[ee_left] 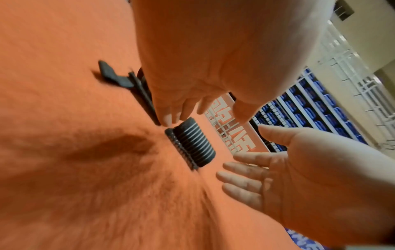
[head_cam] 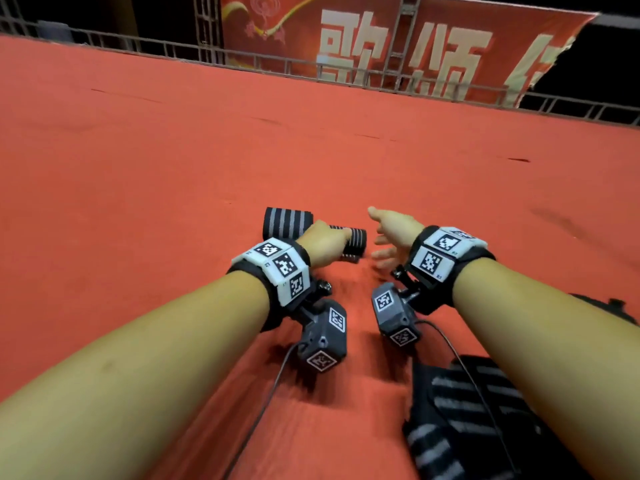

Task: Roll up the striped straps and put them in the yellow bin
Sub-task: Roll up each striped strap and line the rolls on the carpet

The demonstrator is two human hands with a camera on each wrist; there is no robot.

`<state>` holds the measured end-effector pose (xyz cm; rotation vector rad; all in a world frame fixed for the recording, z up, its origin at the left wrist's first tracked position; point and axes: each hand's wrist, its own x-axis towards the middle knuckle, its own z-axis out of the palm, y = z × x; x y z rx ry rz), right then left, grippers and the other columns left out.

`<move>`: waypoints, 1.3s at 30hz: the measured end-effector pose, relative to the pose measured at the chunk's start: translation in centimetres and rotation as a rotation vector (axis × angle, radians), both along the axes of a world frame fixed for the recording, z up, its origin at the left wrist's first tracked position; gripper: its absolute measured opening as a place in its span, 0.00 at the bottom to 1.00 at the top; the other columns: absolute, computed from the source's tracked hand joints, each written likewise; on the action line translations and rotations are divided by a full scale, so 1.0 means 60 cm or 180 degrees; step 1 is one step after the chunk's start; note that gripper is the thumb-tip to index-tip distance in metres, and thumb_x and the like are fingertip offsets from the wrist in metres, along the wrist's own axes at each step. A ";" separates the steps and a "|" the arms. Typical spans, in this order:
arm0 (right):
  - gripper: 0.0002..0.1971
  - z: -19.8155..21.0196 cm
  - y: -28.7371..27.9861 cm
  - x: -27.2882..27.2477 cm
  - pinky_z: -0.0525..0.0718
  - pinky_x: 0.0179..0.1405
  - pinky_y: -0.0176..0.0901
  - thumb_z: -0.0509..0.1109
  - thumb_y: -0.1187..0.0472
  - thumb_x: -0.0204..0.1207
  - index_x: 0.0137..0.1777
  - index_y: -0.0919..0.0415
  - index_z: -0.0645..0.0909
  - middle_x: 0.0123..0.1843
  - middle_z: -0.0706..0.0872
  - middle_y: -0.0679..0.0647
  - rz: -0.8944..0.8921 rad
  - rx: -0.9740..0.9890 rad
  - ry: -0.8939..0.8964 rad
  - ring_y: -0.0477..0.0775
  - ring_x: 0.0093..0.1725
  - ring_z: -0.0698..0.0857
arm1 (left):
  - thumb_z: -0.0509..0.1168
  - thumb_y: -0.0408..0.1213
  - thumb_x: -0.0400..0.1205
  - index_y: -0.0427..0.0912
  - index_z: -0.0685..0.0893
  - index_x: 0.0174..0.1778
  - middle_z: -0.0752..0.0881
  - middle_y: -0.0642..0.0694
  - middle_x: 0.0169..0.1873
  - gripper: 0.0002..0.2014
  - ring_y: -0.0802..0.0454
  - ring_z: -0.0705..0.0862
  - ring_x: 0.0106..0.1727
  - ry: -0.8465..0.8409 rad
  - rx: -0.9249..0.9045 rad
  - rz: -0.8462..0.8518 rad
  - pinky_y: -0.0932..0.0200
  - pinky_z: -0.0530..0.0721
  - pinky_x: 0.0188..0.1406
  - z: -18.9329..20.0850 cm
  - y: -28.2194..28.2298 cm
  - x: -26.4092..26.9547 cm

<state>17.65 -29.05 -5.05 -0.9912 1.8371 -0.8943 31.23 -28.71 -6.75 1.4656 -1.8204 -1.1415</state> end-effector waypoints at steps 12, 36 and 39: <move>0.07 0.251 0.370 -0.042 0.73 0.27 0.39 0.66 0.58 0.83 0.48 0.61 0.76 0.36 0.84 0.56 0.0323 -0.1809 0.0209 0.52 0.28 0.80 | 0.73 0.59 0.73 0.41 0.79 0.70 0.83 0.43 0.65 0.34 0.44 0.82 0.66 -0.1627 -0.0423 -0.1158 0.54 0.79 0.66 0.054 0.314 -0.053; 0.30 0.191 0.630 -0.092 0.80 0.38 0.51 0.66 0.25 0.64 0.44 0.52 0.69 0.38 0.84 0.49 0.0049 -0.1760 0.2647 0.60 0.41 0.84 | 0.72 0.27 0.78 0.44 0.76 0.45 0.83 0.43 0.32 0.11 0.55 0.78 0.23 0.0423 -0.0885 -0.0541 0.60 0.78 0.30 0.313 0.501 -0.114; 0.23 0.199 0.646 -0.095 0.76 0.36 0.49 0.66 0.32 0.70 0.41 0.53 0.70 0.37 0.84 0.51 -0.0030 -0.1910 0.2780 0.64 0.42 0.84 | 0.71 0.25 0.79 0.43 0.74 0.44 0.82 0.45 0.30 0.12 0.56 0.78 0.23 0.0740 -0.0712 -0.0484 0.63 0.79 0.25 0.312 0.520 -0.122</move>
